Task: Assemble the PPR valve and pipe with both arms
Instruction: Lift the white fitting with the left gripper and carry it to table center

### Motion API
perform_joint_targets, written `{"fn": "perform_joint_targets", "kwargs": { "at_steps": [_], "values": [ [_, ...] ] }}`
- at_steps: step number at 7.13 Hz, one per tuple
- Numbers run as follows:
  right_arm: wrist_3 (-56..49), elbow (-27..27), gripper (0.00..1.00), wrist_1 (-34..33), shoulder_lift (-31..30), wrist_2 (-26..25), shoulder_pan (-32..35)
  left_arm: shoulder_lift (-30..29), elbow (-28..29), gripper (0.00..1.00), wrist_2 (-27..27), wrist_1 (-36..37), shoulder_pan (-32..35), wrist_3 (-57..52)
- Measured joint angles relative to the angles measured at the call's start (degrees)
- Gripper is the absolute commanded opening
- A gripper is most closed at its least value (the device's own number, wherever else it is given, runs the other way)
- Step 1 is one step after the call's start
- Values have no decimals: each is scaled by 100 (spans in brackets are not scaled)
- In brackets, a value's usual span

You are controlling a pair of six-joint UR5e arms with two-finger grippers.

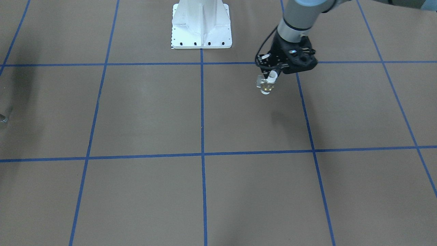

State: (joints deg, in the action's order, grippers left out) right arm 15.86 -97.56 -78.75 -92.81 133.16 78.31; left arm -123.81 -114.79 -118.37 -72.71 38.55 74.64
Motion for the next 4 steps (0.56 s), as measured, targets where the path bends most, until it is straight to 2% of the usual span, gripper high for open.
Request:
{"fn": "perform_joint_targets", "kwargs": {
  "at_steps": [1,2,3,4],
  "values": [
    [-1,0,100,0,0,-1,-4,-650,479,0,53,70,-105,89],
    [2,-2,100,0,0,1,-14,-1362,1219,0,157,18,-149,116],
    [4,-5,100,0,0,5,-28,-1982,2087,0,231,-262,-165,122],
    [5,-8,100,2,0,7,-38,-2322,2807,0,265,-726,-169,121]
  ]
}}
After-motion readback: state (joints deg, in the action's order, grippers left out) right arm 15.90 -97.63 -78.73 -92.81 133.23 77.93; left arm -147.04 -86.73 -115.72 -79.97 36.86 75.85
